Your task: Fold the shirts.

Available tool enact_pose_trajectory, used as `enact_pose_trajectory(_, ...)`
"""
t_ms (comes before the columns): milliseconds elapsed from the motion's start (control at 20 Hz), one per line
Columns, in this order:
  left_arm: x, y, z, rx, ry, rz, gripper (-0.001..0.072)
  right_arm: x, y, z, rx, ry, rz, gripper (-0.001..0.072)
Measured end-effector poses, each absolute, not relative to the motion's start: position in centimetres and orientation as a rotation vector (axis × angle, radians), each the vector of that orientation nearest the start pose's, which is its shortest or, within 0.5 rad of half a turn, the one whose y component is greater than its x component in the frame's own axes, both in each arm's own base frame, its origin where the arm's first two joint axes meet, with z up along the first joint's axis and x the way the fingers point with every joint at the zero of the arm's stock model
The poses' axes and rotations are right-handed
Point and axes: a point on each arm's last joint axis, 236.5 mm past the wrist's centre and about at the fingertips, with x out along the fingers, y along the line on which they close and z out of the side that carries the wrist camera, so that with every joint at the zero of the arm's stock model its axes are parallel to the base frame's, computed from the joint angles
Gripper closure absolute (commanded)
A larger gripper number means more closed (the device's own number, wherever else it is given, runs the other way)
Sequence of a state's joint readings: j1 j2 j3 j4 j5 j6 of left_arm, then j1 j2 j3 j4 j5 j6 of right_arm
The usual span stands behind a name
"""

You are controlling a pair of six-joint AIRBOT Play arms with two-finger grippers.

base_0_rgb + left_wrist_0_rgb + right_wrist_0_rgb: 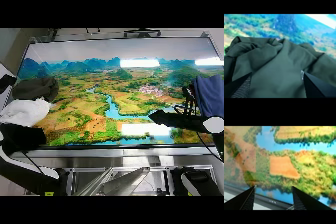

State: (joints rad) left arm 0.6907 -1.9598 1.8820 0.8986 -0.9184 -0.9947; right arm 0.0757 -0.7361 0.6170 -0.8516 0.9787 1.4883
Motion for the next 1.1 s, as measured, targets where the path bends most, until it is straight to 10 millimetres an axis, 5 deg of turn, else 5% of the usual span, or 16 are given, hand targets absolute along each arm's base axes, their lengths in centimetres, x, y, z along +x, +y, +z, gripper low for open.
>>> enact_pose_trajectory(150, 55.0, 30.2, -3.9, -0.331, 0.842, 0.116, 0.0000, 27.6, 15.0, 4.2, 0.579, 1.067, 0.414, 0.0212)
enact_pose_trajectory(200, 55.0, 30.0, -5.3, -0.315, 0.877, 0.114, 0.0108, 27.7, 15.0, 4.0, 0.580, 1.070, 0.412, 0.0213)
enact_pose_trajectory(300, 55.2, 29.4, -7.2, -0.292, 0.927, 0.106, 0.0631, 27.8, 15.0, 3.7, 0.583, 1.080, 0.407, 0.0218)
enact_pose_trajectory(350, 55.3, 28.9, -7.8, -0.286, 0.946, 0.098, 0.0688, 27.8, 15.0, 3.5, 0.584, 1.084, 0.405, 0.0218)
enact_pose_trajectory(450, 55.6, 27.9, -7.8, -0.267, 0.965, 0.083, 0.0688, 27.9, 15.0, 3.4, 0.585, 1.091, 0.403, 0.0222)
enact_pose_trajectory(550, 56.2, 26.1, -6.0, -0.253, 0.956, 0.053, 0.0688, 27.9, 15.0, 3.2, 0.586, 1.095, 0.402, 0.0233)
enact_pose_trajectory(650, 57.8, 22.9, -1.4, -0.291, 0.875, -0.011, 0.0688, 27.8, 15.0, 3.2, 0.586, 1.100, 0.404, 0.0505)
enact_pose_trajectory(850, 59.7, 9.7, 14.2, -0.464, 0.603, -0.359, 0.0688, 27.2, 15.3, 3.0, 0.588, 1.125, 0.416, 0.0510)
enact_pose_trajectory(1000, 55.9, -2.5, 25.6, -0.505, 0.466, -0.697, 0.0689, 26.6, 15.5, 2.9, 0.586, 1.151, 0.428, 0.0510)
enact_pose_trajectory(1100, 51.9, -9.5, 30.0, -0.503, 0.459, -0.873, 0.0689, 26.2, 15.6, 2.8, 0.581, 1.167, 0.436, 0.0510)
